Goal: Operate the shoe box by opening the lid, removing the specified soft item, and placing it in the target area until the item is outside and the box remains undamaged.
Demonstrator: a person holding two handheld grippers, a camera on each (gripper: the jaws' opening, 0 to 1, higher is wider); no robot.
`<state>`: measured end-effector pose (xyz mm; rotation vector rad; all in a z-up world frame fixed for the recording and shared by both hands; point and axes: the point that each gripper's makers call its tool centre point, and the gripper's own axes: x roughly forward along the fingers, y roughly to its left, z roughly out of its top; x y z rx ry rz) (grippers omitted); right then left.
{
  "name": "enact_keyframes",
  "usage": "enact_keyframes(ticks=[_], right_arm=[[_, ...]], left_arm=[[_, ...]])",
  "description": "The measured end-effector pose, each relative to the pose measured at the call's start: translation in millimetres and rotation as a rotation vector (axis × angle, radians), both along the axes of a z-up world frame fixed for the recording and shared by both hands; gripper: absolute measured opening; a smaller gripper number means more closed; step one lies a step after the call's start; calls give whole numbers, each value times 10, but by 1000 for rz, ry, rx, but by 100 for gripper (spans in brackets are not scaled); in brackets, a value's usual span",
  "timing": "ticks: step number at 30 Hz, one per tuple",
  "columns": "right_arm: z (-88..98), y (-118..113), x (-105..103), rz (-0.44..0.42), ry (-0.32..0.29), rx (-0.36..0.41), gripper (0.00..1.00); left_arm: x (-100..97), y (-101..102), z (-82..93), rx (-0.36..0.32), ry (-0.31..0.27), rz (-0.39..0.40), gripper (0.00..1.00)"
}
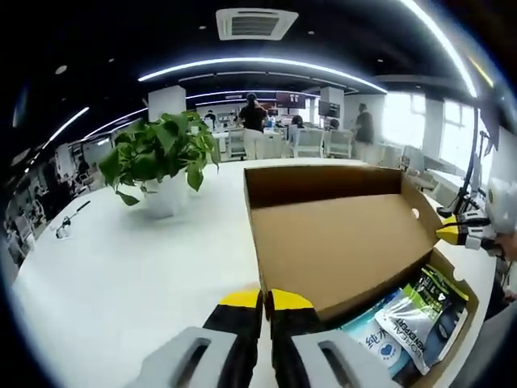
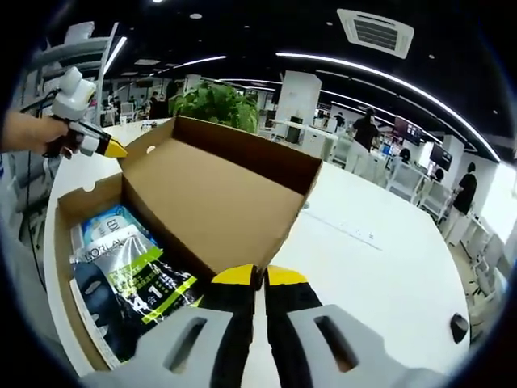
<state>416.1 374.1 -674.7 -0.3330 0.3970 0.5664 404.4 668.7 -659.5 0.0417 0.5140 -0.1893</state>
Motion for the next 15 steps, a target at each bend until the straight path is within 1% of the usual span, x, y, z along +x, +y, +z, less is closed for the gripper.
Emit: enact_keyframes(ticks=[3, 8, 15], right_arm=[[-7, -2, 16, 3, 2, -2, 2], [-23, -2, 47, 6, 6, -8, 3], [-55, -12, 94, 7, 19, -11, 4]], left_arm=[[21, 5, -13, -4, 0, 0, 2], [49, -9, -35, 11, 1, -3, 2], [100, -18, -76, 20, 16, -2, 3]])
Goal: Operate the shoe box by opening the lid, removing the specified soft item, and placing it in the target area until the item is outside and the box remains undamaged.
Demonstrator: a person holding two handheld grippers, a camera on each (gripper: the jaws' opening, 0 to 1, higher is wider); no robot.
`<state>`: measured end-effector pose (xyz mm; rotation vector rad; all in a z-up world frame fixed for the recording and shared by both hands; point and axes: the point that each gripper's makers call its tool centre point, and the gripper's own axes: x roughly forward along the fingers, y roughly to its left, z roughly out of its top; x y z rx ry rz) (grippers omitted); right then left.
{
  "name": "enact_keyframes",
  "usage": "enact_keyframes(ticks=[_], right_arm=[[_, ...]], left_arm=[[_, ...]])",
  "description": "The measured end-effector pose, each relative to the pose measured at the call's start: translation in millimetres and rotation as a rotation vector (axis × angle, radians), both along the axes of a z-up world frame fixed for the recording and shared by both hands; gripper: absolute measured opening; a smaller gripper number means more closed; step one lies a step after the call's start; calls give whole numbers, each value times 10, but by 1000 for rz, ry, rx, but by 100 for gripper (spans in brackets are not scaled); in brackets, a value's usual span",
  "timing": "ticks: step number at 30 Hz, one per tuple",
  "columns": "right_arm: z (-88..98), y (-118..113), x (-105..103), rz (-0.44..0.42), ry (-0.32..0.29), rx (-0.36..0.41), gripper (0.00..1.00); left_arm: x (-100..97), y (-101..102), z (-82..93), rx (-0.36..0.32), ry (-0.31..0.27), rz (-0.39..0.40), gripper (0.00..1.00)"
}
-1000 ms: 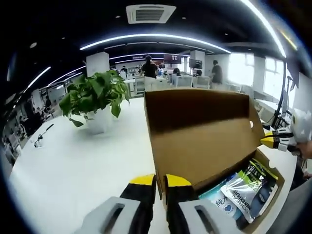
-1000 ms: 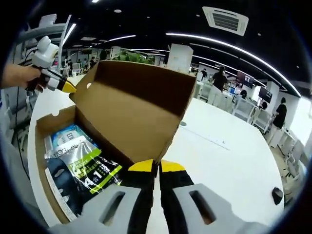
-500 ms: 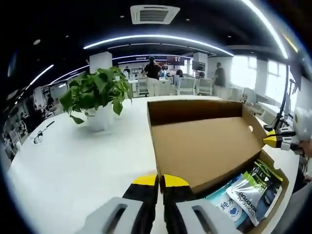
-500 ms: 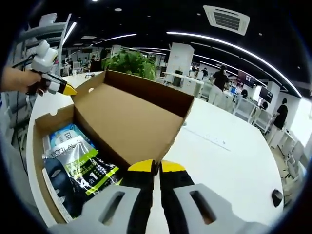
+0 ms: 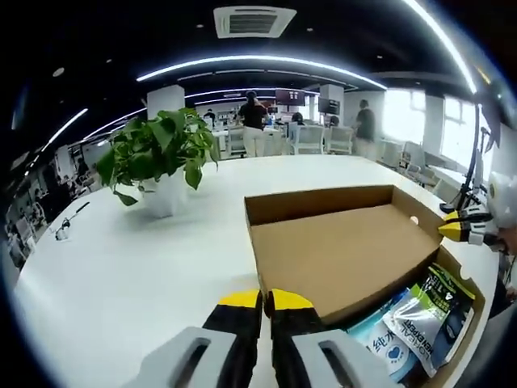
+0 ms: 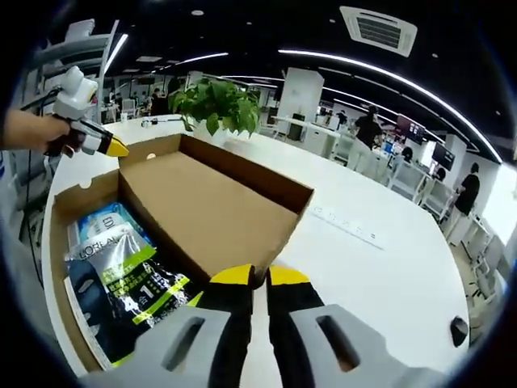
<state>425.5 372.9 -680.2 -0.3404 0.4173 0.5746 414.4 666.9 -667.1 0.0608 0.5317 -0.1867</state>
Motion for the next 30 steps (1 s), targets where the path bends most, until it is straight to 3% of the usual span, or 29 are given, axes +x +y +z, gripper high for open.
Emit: enact_keyframes(ticks=[30], right_arm=[[-90, -12, 79, -45, 131, 101, 6]], left_arm=[[105, -9, -203, 26, 112, 19, 4]])
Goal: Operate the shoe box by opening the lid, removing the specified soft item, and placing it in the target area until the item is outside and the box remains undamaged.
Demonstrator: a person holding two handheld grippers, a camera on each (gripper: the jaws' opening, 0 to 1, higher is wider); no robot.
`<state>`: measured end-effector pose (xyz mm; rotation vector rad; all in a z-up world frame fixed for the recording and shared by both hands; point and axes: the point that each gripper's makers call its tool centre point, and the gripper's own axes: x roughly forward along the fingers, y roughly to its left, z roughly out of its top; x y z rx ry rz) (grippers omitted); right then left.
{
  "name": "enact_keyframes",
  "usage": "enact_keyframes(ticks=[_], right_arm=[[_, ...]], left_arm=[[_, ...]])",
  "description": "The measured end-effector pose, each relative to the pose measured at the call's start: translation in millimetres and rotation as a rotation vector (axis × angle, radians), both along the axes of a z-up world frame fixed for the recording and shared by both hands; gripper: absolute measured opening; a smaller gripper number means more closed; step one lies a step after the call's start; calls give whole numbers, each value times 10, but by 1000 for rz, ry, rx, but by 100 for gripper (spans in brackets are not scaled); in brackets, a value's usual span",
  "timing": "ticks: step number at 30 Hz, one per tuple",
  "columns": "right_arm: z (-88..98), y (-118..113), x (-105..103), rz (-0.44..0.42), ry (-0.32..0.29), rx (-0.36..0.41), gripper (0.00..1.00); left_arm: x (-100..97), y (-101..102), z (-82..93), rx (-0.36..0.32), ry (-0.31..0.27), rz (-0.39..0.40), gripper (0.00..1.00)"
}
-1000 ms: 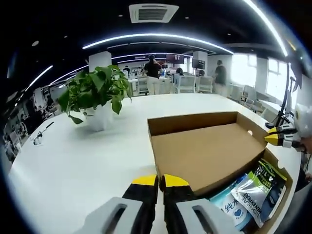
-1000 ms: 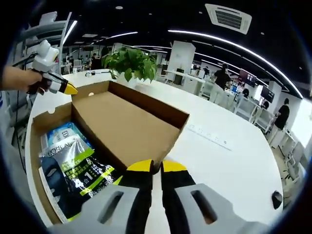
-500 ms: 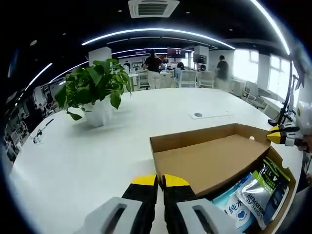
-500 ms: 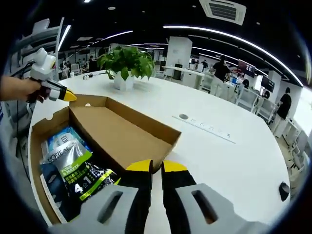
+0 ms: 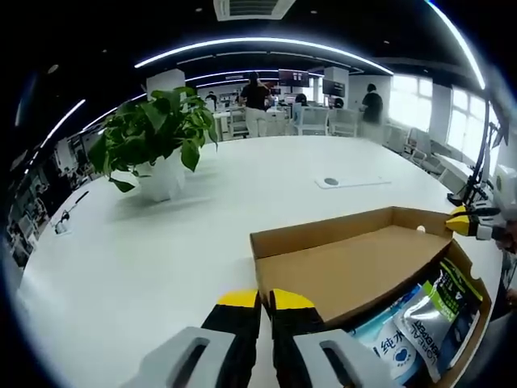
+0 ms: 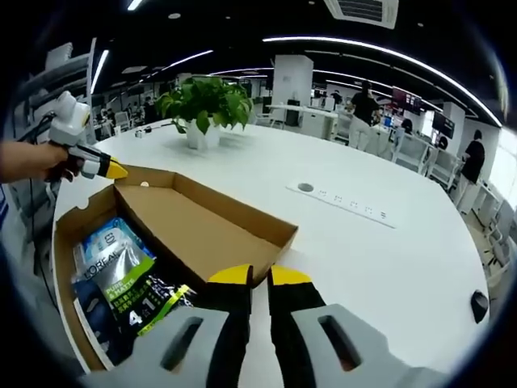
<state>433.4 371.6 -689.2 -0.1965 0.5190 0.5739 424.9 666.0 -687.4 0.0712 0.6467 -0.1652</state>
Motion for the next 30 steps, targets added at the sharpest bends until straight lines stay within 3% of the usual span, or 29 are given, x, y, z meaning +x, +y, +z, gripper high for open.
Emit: enact_keyframes(ticks=[4, 17, 30], right_arm=[[-1, -4, -47, 14, 15, 14, 8], [66, 103, -328, 92, 53, 63, 33], [133, 142, -557, 155, 68, 92, 47]], left_arm=[[-8, -8, -5, 1, 15, -4, 4], [-97, -45, 30, -16, 46, -14, 11], [-287, -123, 278, -22, 18, -33, 24]])
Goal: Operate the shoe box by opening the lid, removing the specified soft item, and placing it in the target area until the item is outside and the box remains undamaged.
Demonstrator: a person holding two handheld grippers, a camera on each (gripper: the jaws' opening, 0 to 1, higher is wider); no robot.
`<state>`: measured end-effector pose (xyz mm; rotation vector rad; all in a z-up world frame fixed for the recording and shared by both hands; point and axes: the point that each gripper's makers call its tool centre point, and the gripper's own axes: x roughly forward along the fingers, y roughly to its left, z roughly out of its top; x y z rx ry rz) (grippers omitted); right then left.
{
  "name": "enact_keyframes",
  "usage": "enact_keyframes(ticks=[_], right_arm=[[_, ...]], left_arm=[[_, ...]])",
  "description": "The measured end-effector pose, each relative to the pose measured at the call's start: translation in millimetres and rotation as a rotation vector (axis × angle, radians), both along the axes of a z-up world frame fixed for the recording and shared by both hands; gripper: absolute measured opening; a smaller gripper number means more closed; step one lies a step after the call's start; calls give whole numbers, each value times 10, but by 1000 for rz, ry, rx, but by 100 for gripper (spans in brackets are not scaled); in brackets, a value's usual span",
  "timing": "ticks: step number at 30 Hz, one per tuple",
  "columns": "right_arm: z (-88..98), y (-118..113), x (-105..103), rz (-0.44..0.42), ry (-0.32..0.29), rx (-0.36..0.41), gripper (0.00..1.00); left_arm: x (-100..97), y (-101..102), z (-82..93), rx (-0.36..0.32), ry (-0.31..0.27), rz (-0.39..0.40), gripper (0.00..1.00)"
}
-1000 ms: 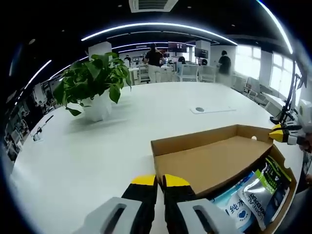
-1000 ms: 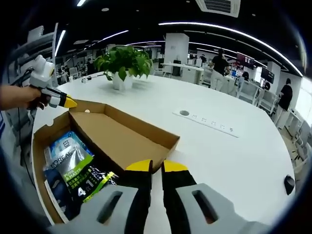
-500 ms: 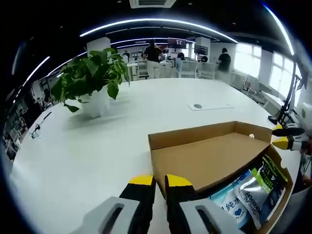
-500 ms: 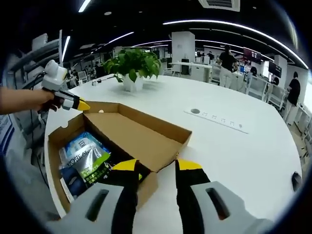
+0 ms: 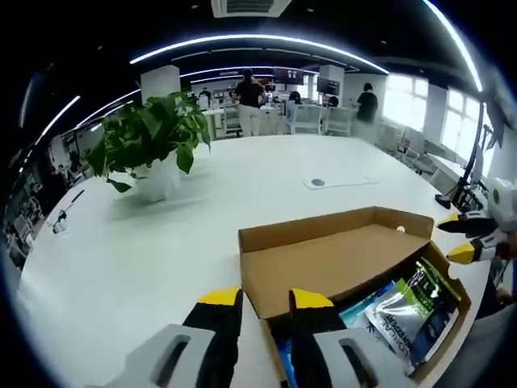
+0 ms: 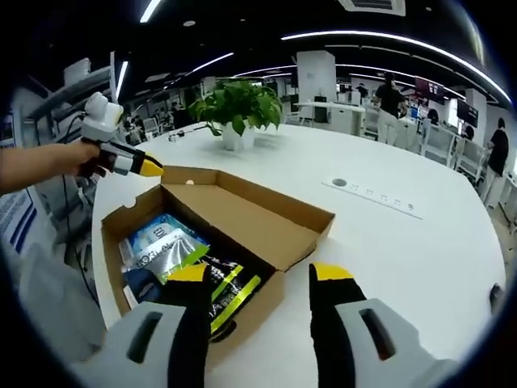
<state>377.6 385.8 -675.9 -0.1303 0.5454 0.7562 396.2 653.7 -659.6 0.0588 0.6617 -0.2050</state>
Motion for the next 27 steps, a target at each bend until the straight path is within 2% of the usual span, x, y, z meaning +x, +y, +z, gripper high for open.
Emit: enact_keyframes(ticks=[9, 13, 27], right_arm=[[53, -4, -133, 32, -2, 28, 54], [66, 7, -215, 71, -19, 10, 59], [137, 14, -430, 116, -19, 23, 63]], left_arm=[[-201, -137, 92, -18, -5, -38, 27], [-313, -240, 96, -16, 0, -69, 28], [-681, -670, -144, -68, 91, -184, 31]])
